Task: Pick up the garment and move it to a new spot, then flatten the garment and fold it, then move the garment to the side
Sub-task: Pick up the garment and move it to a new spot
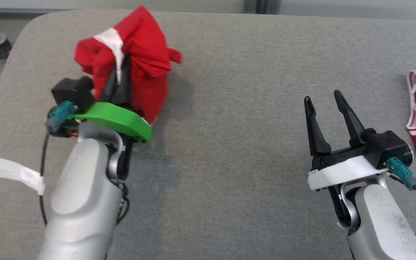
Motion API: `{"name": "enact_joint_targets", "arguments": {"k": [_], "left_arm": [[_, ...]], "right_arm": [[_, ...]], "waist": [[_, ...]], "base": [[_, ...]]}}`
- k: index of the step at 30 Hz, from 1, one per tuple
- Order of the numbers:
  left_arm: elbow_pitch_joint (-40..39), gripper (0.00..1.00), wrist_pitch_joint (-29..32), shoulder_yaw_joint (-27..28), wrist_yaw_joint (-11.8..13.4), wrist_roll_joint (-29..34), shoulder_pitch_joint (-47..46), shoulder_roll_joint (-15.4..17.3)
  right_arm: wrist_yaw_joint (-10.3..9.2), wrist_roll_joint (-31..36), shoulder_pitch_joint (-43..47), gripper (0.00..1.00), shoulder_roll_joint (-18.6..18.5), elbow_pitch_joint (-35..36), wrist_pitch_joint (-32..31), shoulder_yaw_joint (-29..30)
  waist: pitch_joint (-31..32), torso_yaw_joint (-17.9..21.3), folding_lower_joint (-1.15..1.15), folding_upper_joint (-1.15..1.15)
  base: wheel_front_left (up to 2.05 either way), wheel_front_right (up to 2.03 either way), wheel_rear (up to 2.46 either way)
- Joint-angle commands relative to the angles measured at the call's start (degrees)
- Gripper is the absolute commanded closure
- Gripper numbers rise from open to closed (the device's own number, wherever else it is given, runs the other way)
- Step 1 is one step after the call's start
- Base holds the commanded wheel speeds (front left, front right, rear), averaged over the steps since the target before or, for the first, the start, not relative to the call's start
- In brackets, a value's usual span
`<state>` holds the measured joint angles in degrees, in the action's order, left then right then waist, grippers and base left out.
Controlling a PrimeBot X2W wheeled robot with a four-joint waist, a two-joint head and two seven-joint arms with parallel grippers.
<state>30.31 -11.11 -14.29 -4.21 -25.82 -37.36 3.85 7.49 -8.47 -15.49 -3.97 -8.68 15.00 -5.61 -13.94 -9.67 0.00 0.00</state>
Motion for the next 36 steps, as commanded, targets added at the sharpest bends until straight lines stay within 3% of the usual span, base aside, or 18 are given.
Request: {"name": "enact_joint_targets", "arguments": {"k": [1, 5, 9, 15, 18, 19, 20, 21, 25, 30, 33, 36], "left_arm": [[-1.7, 1.0, 0.4, -1.1, 0.9, -1.2, 1.8, -0.4], [-6.0, 1.0, 0.7, -6.4, 3.5, -4.2, 4.2, -0.9], [-10.0, 1.0, -0.4, -15.1, 8.5, -9.3, 5.2, -0.8], [-11.4, 1.0, -2.6, -26.3, 14.8, -13.4, 3.9, -0.8], [-10.3, 1.0, -3.1, -31.7, 16.5, -14.8, 3.5, -0.8], [-9.6, 0.81, -3.1, -33.6, 17.0, -15.3, 3.5, -0.8], [-8.9, 0.27, -3.1, -35.1, 17.2, -15.8, 3.4, -0.8], [-8.0, 0.0, -2.8, -36.9, 17.2, -16.4, 3.2, -0.8], [-6.1, 0.0, -3.2, -40.2, 17.7, -18.6, 1.8, -0.8], [-5.9, 0.0, -4.0, -39.5, 17.4, -18.5, -0.3, -0.8], [-7.6, 0.0, -4.1, -34.6, 17.8, -15.5, -1.4, -0.3], [-10.8, 0.0, -4.0, -28.6, 17.4, -10.6, 0.0, 2.2]], "right_arm": [[0.0, -0.2, 0.2, 0.0, 0.2, 0.4, 0.2, 0.1], [0.0, -0.5, 0.3, 0.0, 0.4, 0.8, 0.2, 0.7], [0.0, -0.5, -0.3, 0.0, 0.6, 1.2, 0.2, 1.2], [0.0, -0.7, -0.9, 0.0, 0.8, 1.8, 0.2, 2.0], [0.0, -0.9, -1.1, 0.0, 0.8, 1.9, 0.2, 2.1], [0.0, -0.9, -1.2, 0.0, 0.9, 1.9, 0.2, 2.2], [0.0, -0.9, -1.3, 0.0, 0.9, 1.9, 0.2, 2.2], [0.0, -0.9, -1.3, 0.0, 0.9, 2.0, 0.2, 2.3], [0.0, -1.0, -1.2, 0.0, 1.0, 2.1, 0.2, 2.6], [0.0, -0.4, -0.3, 0.0, 1.0, 1.6, 0.2, 2.9], [0.0, -0.2, 0.1, 0.0, 1.0, 1.0, 0.2, 2.2], [0.0, 0.0, 0.6, 0.0, 1.0, 0.4, 0.2, 1.7]], "waist": [[1.5, 3.3, 0.0, 0.0], [1.5, 5.8, 0.0, 0.0], [0.8, 8.4, 0.0, 0.0], [-0.4, 11.3, 0.0, 0.0], [-0.8, 12.2, 0.0, 0.0], [-1.0, 12.5, 0.0, 0.0], [-1.1, 12.7, 0.0, 0.0], [-1.2, 12.9, 0.0, 0.0], [-1.3, 12.9, 0.0, 0.0], [-0.7, 11.5, 0.0, 0.0], [0.2, 10.5, 0.0, 0.0], [1.1, 9.6, 0.0, 0.0]], "base": [[0.0, 0.0, 0.0], [0.0, 0.0, 0.0], [0.0, 0.0, 0.0], [0.0, 0.0, 0.0], [0.0, 0.0, 0.0], [0.0, 0.0, 0.0], [0.0, 0.0, 0.0], [0.0, 0.0, 0.0], [0.0, 0.0, 0.0], [0.0, 0.0, 0.0], [0.0, 0.0, 0.0], [0.0, 0.0, 0.0]]}}
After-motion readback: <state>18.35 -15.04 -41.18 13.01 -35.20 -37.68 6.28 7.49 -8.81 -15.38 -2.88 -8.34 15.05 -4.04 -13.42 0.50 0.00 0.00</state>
